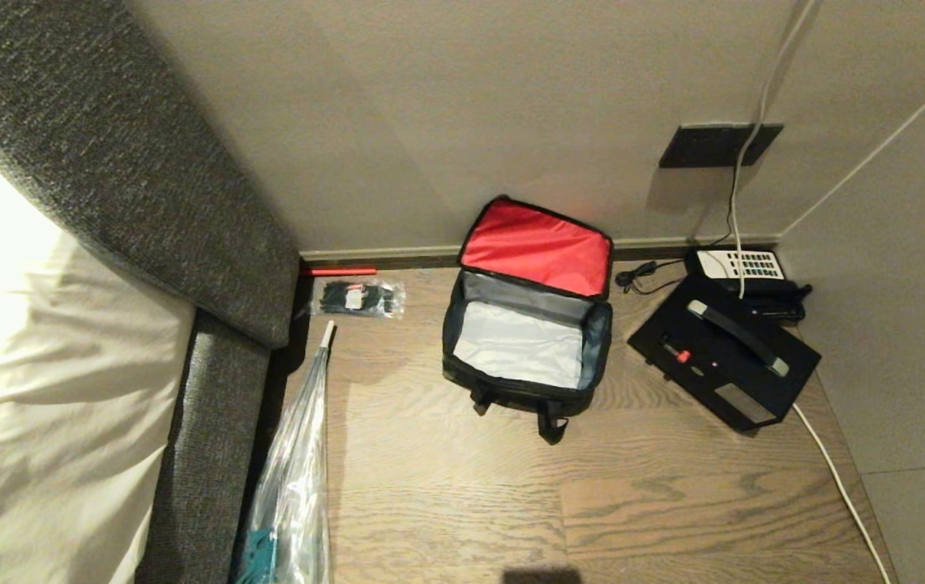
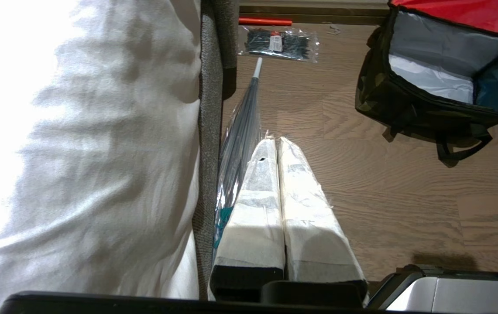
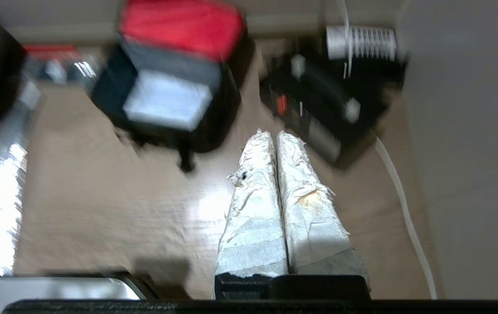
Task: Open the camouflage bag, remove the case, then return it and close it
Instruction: Grip the handle again
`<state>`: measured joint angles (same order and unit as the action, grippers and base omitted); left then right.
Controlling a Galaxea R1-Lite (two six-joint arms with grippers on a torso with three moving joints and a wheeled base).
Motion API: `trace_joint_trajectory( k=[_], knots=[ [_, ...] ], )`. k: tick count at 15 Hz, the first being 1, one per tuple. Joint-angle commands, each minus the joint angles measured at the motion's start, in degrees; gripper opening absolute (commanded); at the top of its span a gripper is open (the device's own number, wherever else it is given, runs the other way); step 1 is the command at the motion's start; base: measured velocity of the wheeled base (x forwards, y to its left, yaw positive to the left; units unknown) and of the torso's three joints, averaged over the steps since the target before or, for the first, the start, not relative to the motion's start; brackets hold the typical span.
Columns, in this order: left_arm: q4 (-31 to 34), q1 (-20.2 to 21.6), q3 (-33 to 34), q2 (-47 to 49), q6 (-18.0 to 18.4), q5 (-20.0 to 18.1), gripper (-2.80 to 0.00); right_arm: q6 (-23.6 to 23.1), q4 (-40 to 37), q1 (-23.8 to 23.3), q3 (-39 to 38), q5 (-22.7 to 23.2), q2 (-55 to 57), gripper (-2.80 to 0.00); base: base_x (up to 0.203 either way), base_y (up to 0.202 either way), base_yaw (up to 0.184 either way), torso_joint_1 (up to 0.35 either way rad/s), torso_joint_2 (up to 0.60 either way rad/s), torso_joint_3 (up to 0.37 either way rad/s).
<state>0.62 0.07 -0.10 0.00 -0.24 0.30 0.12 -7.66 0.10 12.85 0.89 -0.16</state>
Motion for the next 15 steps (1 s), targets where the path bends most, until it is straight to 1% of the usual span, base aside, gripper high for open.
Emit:
trace_joint_trajectory(
  k=[1, 2, 3, 4, 5, 6, 7, 8, 10, 13, 15],
  knots=[
    [-0.01, 0.01, 0.01, -0.09, -0.02, 0.05, -2.8, 0.7, -20.47, 0.03, 17.5, 1.62, -1.67, -2.8, 0.0, 0.0, 0.0, 0.0, 0.0, 0.0],
    [-0.01, 0.01, 0.01, -0.09, -0.02, 0.05, -2.8, 1.09, -25.63, 0.04, 22.49, 2.21, -1.64, -2.8, 0.0, 0.0, 0.0, 0.0, 0.0, 0.0],
    [-0.01, 0.01, 0.01, -0.09, -0.02, 0.05, -2.8, 1.44, -30.04, 0.04, 25.14, 2.8, -1.58, -2.8, 0.0, 0.0, 0.0, 0.0, 0.0, 0.0],
    [-0.01, 0.01, 0.01, -0.09, -0.02, 0.05, -2.8, 1.74, -36.61, 0.03, 25.42, 3.8, -1.53, -2.8, 0.0, 0.0, 0.0, 0.0, 0.0, 0.0],
    [-0.01, 0.01, 0.01, -0.09, -0.02, 0.05, -2.8, 2.0, -43.96, 0.03, 24.37, 6.48, -1.23, -2.8, 0.0, 0.0, 0.0, 0.0, 0.0, 0.0],
    [-0.01, 0.01, 0.01, -0.09, -0.11, 0.05, -2.8, 2.35, -46.4, 0.01, 24.68, 8.54, 0.71, -2.8, 0.0, 0.0, 0.0, 0.0, 0.0, 0.0],
    [-0.01, 0.01, 0.01, -0.09, -0.1, 0.05, -2.8, 3.37, -46.44, 0.01, 25.79, 9.57, 4.51, -2.8, 0.0, 0.0, 0.0, 0.0, 0.0, 0.0],
    [-0.01, 0.01, 0.01, -0.09, -0.02, 0.05, -2.8, 4.87, -45.53, 0.23, 27.36, 10.36, 10.06, -2.8, 0.0, 0.0, 0.0, 0.0, 0.0, 0.0],
    [-0.01, 0.01, 0.01, -0.09, -0.02, 0.05, -2.8, 7.55, -39.14, 0.79, 31.07, 11.47, 25.8, -2.8, 0.0, 0.0, 0.0, 0.0, 0.0, 0.0],
    [-0.01, 0.01, 0.01, -0.09, -0.02, 0.05, -2.8, 10.92, -20.39, 1.38, 36.87, 11.64, 46.36, -2.8, 0.0, 0.0, 0.0, 0.0, 0.0, 0.0],
    [-0.01, 0.01, 0.01, -0.09, -0.02, 0.05, -2.8, 13.73, -10.19, 1.49, 37.86, 10.56, 57.68, -2.8, 0.0, 0.0, 0.0, 0.0, 0.0, 0.0]
  ],
)
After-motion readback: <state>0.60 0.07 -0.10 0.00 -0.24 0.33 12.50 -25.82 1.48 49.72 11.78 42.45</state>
